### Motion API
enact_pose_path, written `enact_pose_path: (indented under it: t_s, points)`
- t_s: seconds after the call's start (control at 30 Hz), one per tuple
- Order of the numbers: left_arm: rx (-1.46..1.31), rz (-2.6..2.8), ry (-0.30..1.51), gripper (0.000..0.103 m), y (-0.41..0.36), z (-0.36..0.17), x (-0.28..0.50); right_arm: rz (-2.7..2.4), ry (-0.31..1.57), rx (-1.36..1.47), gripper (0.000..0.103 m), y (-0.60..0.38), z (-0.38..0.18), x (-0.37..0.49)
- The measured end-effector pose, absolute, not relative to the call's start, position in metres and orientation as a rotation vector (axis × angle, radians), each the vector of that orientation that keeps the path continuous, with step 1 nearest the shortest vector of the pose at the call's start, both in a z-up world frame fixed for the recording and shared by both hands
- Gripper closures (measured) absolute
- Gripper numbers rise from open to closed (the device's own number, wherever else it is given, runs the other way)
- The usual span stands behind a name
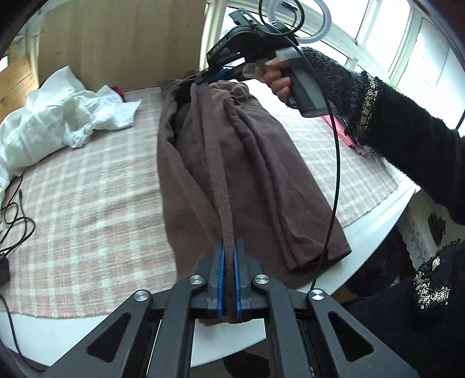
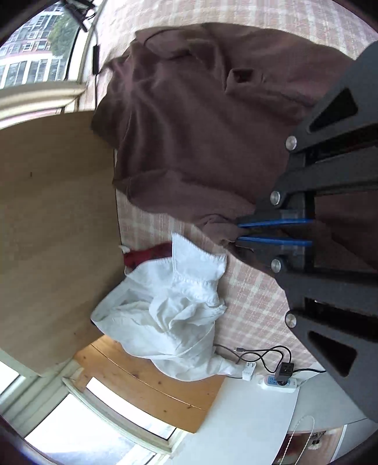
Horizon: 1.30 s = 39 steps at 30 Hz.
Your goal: Fold clothes
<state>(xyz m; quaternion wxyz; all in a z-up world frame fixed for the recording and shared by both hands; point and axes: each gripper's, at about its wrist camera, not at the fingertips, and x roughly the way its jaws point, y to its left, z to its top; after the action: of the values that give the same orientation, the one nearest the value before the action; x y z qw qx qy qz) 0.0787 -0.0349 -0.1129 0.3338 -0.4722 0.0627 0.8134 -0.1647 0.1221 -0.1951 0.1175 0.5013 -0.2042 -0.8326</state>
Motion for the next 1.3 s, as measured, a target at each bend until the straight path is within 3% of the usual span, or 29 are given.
enact_pose_path:
  t_s: [0.07, 0.13, 0.2, 0.4, 0.57, 0.73, 0.8, 0.9, 0.93, 0.97, 1.0, 1.13, 1.17, 1.23, 1.3]
  points:
    - [-1.264, 2.054, 0.212, 0.096, -0.014, -0.122, 0.085, -2.455, -0.638, 1.515, 0.096, 0.148, -0.213, -0.154]
    - [-1.298, 1.984, 0.276, 0.089, 0.006, -0.132, 0.093, -2.446, -0.596, 1.651, 0.093, 0.166, -0.236, -0.151]
    - [-1.3, 1.979, 0.312, 0.089, 0.007, -0.129, 0.1, -2.44, -0.546, 1.744, 0.093, 0.179, -0.246, -0.148]
    - [-1.334, 2.119, 0.245, 0.085, -0.037, -0.113, 0.086, -2.518, -0.467, 1.502, 0.085, 0.18, -0.204, -0.151]
    - [-1.342, 2.145, 0.207, 0.085, -0.041, -0.13, 0.06, -2.428, -0.339, 1.458, 0.085, 0.129, -0.214, -0.184]
    - [-1.406, 2.002, 0.278, 0.086, -0.008, -0.165, 0.057, -2.389, -0.199, 1.725, 0.085, 0.127, -0.257, -0.198]
    - [-1.378, 2.0, 0.359, 0.085, -0.002, -0.165, 0.065, -2.381, -0.256, 1.718, 0.085, 0.144, -0.247, -0.191]
    - [-1.371, 2.024, 0.315, 0.077, -0.007, -0.156, 0.061, -2.48, -0.265, 1.597, 0.081, 0.156, -0.21, -0.2]
    - [-1.377, 2.026, 0.309, 0.077, -0.008, -0.156, 0.058, -2.517, -0.259, 1.547, 0.068, 0.157, -0.199, -0.21]
    - [-1.386, 2.032, 0.317, 0.077, -0.009, -0.158, 0.055, -2.545, -0.252, 1.507, 0.049, 0.156, -0.193, -0.223]
    - [-1.403, 2.031, 0.324, 0.077, -0.01, -0.162, 0.052, -2.573, -0.237, 1.484, 0.045, 0.154, -0.191, -0.238]
    - [-1.415, 2.012, 0.314, 0.077, -0.013, -0.17, 0.053, -2.576, -0.248, 1.558, 0.046, 0.148, -0.214, -0.305]
    - [-1.411, 2.011, 0.311, 0.077, -0.014, -0.17, 0.054, -2.552, -0.284, 1.578, 0.059, 0.149, -0.223, -0.317]
    - [-1.409, 2.012, 0.286, 0.077, -0.018, -0.172, 0.054, -2.512, -0.303, 1.629, 0.095, 0.156, -0.238, -0.332]
    - [-1.409, 2.011, 0.251, 0.077, -0.022, -0.173, 0.053, -2.544, -0.294, 1.659, 0.095, 0.169, -0.254, -0.339]
